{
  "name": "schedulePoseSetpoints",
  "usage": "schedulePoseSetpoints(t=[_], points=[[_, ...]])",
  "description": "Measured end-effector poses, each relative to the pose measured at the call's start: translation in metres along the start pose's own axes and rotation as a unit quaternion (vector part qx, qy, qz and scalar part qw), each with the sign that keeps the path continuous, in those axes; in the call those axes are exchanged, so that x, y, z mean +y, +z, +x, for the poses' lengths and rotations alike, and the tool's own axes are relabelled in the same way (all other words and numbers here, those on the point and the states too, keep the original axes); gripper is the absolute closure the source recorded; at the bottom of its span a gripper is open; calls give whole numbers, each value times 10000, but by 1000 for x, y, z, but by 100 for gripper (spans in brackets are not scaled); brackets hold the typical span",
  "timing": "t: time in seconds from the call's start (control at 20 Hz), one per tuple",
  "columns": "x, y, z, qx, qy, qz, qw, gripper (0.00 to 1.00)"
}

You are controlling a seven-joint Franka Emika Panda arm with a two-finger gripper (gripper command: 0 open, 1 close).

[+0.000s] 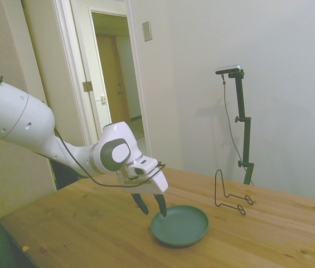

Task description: Load the plate

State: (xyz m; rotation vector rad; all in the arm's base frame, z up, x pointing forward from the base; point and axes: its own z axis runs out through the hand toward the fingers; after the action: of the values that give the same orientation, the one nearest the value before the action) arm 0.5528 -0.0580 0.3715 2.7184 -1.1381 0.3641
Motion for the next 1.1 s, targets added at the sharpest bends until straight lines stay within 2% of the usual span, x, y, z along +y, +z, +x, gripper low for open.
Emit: schedulePoseSetpoints(t=[1.0,1.05,1.1], points=[[-2,21,-1,521,-244,-438,9974,0],[-2,22,0,524,-243,-441,9974,100],[-2,22,0,525,-243,-442,9973,100]])
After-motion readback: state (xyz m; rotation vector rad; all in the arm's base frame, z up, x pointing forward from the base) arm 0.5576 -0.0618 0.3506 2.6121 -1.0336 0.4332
